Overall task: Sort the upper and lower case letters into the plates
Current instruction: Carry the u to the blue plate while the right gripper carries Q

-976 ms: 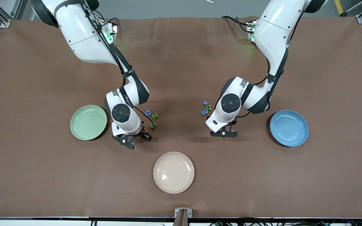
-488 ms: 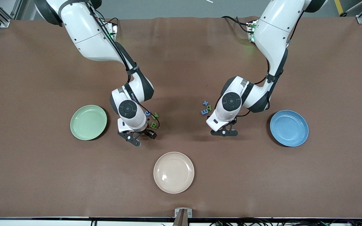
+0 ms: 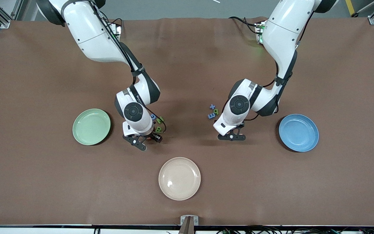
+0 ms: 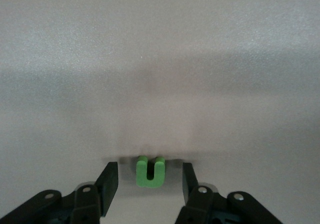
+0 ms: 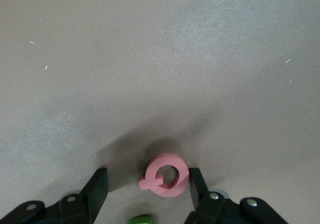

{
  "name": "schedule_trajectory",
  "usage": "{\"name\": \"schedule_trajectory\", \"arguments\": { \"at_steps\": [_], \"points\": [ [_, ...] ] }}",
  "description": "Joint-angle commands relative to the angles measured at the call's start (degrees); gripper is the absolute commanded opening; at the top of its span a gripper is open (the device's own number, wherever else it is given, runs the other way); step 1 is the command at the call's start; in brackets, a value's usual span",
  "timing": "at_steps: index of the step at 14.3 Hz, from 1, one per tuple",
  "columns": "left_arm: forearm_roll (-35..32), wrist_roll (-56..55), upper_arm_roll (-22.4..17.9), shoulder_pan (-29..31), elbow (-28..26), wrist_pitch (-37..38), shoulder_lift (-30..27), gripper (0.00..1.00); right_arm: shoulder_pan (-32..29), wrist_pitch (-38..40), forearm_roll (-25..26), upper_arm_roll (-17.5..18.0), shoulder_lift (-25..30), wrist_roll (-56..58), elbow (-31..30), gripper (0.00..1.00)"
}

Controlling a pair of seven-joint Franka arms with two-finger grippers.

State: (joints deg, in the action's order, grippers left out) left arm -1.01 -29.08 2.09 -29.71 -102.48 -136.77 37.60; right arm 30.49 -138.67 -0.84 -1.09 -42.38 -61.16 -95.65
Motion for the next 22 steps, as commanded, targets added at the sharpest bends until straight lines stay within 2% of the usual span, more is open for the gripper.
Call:
{"name": "schedule_trajectory", "arguments": {
  "at_steps": [1,3,4,5,7,8,9,10,11,15,19,22],
  "points": [
    [0.3,-0.4,0.3,0.2,-1.0,-1.0,-0.4,0.46,-0.3,-0.1,1.2,-0.2,0.7,1.3,-1.9,0.64],
    [0.3,-0.4,0.3,0.2,-0.9,-1.0,-0.4,0.38,-0.7,-0.1,1.2,-0.3,0.7,1.6,-1.9,0.63],
    [0.3,-0.4,0.3,0.2,-0.9,-1.0,-0.4,0.35,-1.0,0.1,1.2,-0.3,0.8,1.7,-2.0,0.57],
    [0.3,-0.4,0.3,0.3,-0.8,-1.0,-0.3,0.33,-1.0,0.9,1.2,-0.3,0.9,1.7,-2.1,0.47],
    [0.3,-0.4,0.3,0.3,-0.7,-1.0,-0.3,0.31,-1.2,1.8,1.2,-0.3,1.2,1.9,-2.1,0.17],
    [0.3,-0.4,0.3,0.2,-0.7,-1.2,-0.3,0.29,-1.3,2.3,1.2,-0.2,1.6,1.9,-2.1,0.05],
    [0.3,-0.4,0.3,0.1,-0.7,-1.9,-0.1,0.26,-1.3,2.8,1.2,-0.2,1.8,1.9,-2.1,0.02],
    [0.3,-0.3,0.2,-0.1,-0.8,-2.6,0.0,0.24,-1.6,3.9,1.2,-0.3,2.3,2.1,-2.0,0.00],
    [0.3,-0.4,0.2,-0.5,-1.1,-3.8,0.0,0.16,-2.4,5.1,1.2,-0.2,3.3,3.2,-2.0,0.00],
    [0.2,-0.4,0.2,0.2,-1.5,-1.6,-2.9,0.08,-7.2,14.0,0.8,-0.1,9.9,12.0,-3.2,0.00],
    [-0.2,4.7,0.2,4.4,-2.4,9.2,-9.6,0.08,-16.5,13.9,0.7,-0.1,20.0,29.8,-14.6,0.00],
    [-0.2,13.9,0.2,9.7,-7.4,11.5,-15.5,0.08,-22.0,12.6,0.7,-0.1,25.1,37.9,-21.2,0.00]
  ]
}}
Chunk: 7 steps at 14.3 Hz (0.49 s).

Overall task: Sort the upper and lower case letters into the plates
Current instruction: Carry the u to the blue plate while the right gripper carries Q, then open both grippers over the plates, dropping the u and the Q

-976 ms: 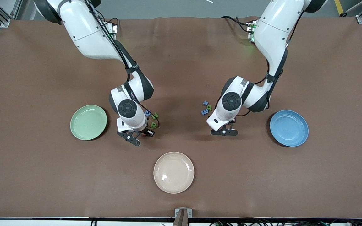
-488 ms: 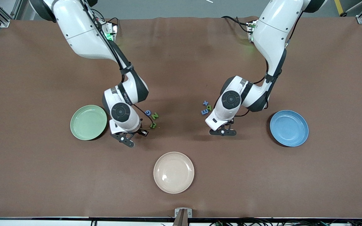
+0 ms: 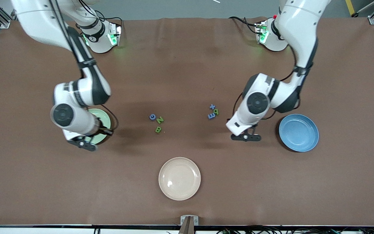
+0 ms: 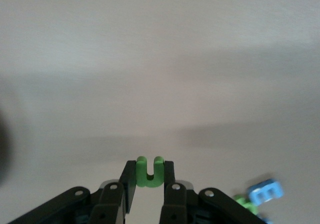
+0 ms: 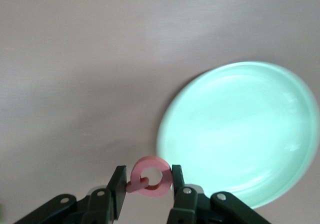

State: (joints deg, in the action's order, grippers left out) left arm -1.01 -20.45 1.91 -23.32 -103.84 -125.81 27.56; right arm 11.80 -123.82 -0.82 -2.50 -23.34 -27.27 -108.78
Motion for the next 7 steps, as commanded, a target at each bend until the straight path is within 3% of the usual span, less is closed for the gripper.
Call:
{"name": "schedule_trajectory", "arguments": {
  "at_steps": [1,5,7],
  "points": [
    [-0.7,8.4,0.2,4.8,-8.7,0.6,-7.7,0.08,-4.7,-3.8,0.6,1.4,7.6,6.2,-11.0,0.00],
    [-6.0,20.2,0.4,15.6,-16.8,-0.3,-13.8,0.08,-7.1,-12.7,0.6,1.3,8.3,10.1,-19.3,0.01],
    [-6.0,27.4,0.4,20.6,-20.5,-5.0,-14.6,0.08,-7.1,-14.9,0.6,1.4,7.6,10.2,-20.3,0.01]
  ]
}}
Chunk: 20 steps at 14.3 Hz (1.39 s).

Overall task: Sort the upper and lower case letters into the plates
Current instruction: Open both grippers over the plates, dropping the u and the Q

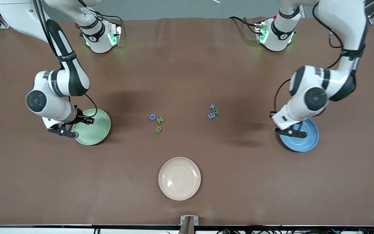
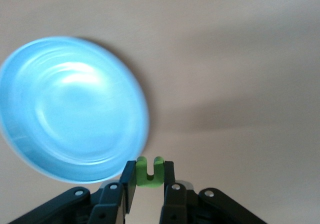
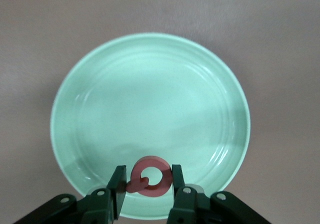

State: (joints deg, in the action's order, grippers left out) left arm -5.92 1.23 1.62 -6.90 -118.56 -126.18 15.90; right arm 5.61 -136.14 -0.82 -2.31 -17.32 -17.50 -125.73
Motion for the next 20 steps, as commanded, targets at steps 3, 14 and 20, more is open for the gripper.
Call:
{"name": "schedule_trajectory", "arguments": {
  "at_steps": [3,14,20],
  "points": [
    [-1.1,17.8,0.7,12.8,-9.9,-14.2,-1.3,0.07,-0.8,-2.7,0.6,1.2,0.1,0.5,-3.6,0.02],
    [-1.1,22.0,0.7,14.5,-7.2,-20.3,7.3,0.07,-0.7,-4.9,0.6,1.2,-3.4,0.5,-3.3,0.56],
    [-1.1,21.4,0.8,14.5,-7.2,-20.3,7.2,0.34,0.8,6.2,0.5,1.7,-2.5,-0.9,4.8,1.00]
  ]
}}
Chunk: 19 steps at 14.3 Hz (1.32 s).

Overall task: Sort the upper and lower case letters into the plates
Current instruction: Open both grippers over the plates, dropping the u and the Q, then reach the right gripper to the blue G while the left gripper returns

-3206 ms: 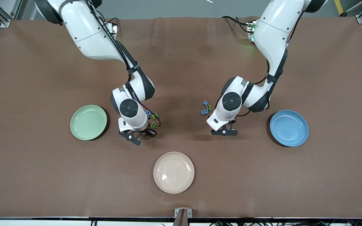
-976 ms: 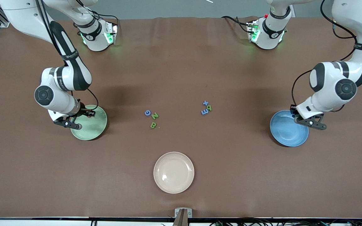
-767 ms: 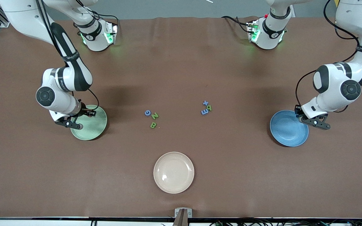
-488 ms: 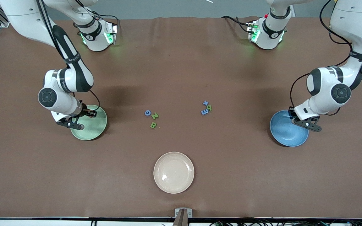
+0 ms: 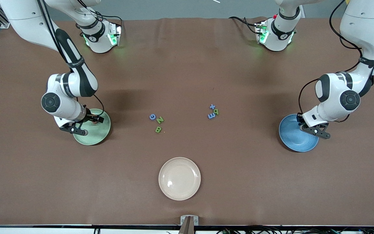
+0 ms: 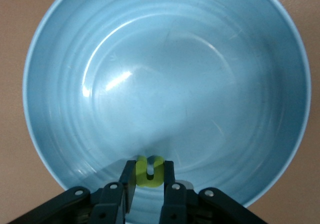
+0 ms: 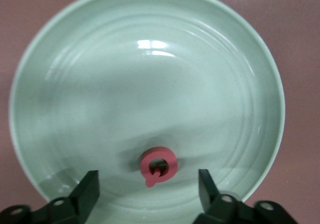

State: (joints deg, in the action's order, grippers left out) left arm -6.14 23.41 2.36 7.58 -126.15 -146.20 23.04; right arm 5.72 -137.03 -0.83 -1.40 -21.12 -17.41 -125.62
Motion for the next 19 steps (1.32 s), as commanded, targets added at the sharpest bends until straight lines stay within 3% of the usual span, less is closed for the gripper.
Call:
{"name": "schedule_trajectory", "arguments": {
  "at_steps": [1,2,6,10,14,19],
  "points": [
    [-0.9,-0.8,0.1,0.0,0.4,-0.3,0.1,0.67,2.4,10.8,-0.7,0.7,1.1,-3.2,8.3,1.00],
    [-0.9,-0.2,0.1,0.1,0.3,-0.2,-0.2,0.99,4.5,12.6,-1.8,0.7,1.0,-6.4,10.3,1.00],
    [-0.8,-3.6,3.5,-0.3,0.4,2.0,-3.3,1.00,13.1,8.9,-5.7,0.7,0.0,-17.4,12.7,1.00],
    [-0.6,-20.7,12.2,-0.4,5.9,13.9,-4.3,1.00,20.2,-0.8,-6.7,0.6,-6.4,-27.4,13.9,1.00],
    [-0.3,-35.2,18.5,-1.2,10.2,16.3,-2.8,1.00,23.1,-3.9,-6.5,0.5,-8.2,-33.9,13.7,1.00],
    [-0.2,-49.8,20.1,-7.9,12.2,16.4,-0.7,1.00,24.5,-10.4,-5.9,0.3,-9.7,-34.1,9.9,1.00]
  ]
}}
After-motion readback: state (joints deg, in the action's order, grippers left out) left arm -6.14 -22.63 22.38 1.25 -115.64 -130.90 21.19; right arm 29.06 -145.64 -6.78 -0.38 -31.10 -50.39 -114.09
